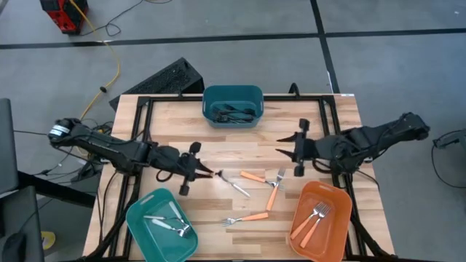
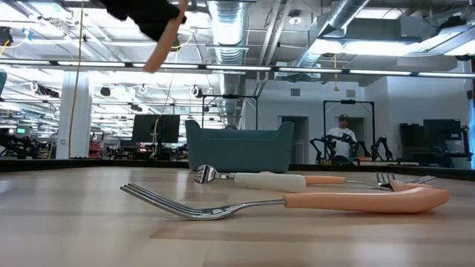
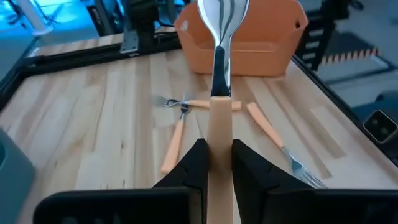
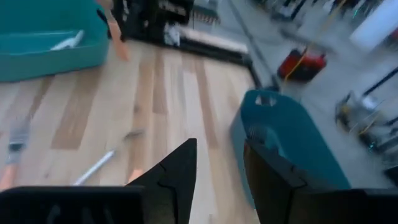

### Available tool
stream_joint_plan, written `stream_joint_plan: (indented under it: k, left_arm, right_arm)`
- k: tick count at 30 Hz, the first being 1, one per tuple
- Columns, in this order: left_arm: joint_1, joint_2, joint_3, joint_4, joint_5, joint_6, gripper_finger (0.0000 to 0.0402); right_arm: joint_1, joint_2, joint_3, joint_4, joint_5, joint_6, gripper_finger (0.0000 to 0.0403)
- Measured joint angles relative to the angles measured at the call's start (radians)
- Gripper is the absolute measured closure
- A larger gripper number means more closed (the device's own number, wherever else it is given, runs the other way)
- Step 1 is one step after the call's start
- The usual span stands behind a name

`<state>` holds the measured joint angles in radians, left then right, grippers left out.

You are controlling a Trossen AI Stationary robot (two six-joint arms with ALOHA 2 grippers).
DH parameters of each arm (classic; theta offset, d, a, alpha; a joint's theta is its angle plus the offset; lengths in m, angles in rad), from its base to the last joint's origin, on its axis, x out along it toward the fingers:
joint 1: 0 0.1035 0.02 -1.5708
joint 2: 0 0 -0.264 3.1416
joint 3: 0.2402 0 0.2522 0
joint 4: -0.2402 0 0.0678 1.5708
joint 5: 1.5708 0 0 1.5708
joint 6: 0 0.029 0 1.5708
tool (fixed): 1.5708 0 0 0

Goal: Sort silverware by color (type)
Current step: Put the orange fork into the orange bin

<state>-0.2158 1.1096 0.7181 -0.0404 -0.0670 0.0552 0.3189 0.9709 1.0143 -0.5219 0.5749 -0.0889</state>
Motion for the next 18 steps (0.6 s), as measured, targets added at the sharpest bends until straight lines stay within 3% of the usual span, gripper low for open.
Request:
stream_joint_plan:
  k: [4,10,14,18]
  left_arm:
    - [0.059,-0.030,-0.094,0.129,0.046,-0.045,0.0369]
    - [0.101,-0.026,-0.118,0.215,0.090,-0.048,0.0375]
    - [0.110,-0.010,-0.118,0.318,0.145,-0.007,0.0367]
    - [0.132,-0.011,-0.116,0.371,0.182,0.017,0.0371]
  right_arm:
    - [-0.067,-0.057,-0.148,0.236,-0.026,-0.070,0.0246]
    - [-0.206,-0.178,-0.340,0.522,-0.267,-0.059,0.0246]
    - [-0.282,-0.209,-0.494,0.832,-0.465,-0.054,0.0246]
    - [-0.340,-0.202,-0.586,1.025,-0.497,-0.050,0.0246]
